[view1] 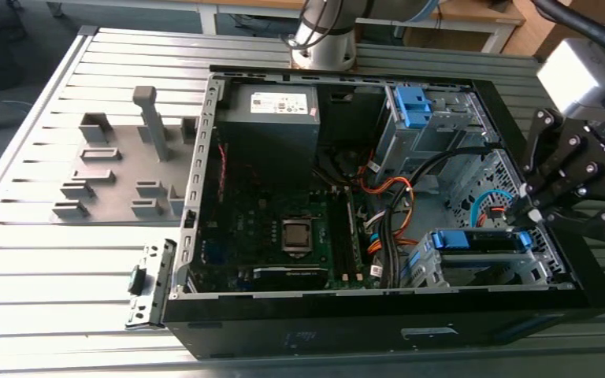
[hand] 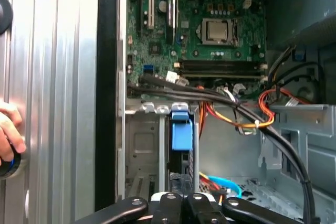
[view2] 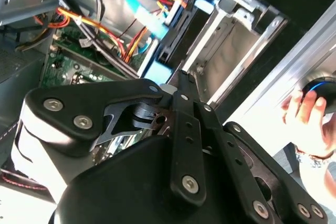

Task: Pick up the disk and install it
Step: 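Insert the disk into the insertion slot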

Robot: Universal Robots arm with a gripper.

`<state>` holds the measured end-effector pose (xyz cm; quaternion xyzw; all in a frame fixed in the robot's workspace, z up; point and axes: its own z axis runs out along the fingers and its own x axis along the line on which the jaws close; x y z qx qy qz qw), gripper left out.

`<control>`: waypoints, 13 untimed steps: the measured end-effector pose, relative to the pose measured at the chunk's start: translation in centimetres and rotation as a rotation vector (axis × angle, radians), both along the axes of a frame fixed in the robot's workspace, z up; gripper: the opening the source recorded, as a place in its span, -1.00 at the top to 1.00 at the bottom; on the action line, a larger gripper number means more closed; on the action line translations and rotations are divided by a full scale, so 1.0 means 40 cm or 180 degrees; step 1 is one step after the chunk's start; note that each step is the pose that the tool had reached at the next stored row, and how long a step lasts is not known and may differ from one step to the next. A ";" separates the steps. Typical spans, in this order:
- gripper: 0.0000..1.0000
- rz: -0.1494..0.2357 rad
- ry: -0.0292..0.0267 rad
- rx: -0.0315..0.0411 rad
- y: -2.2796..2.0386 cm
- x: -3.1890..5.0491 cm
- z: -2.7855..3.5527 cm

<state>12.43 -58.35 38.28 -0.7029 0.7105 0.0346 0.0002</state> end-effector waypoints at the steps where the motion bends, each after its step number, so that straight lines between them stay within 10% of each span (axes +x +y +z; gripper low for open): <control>1: 0.79 0.0000 0.0001 0.0000 0.000 0.011 -0.002; 7: 0.79 0.0000 0.0006 0.0001 0.000 0.070 -0.011; 13: 0.79 0.0000 0.0006 0.0001 0.000 0.078 -0.012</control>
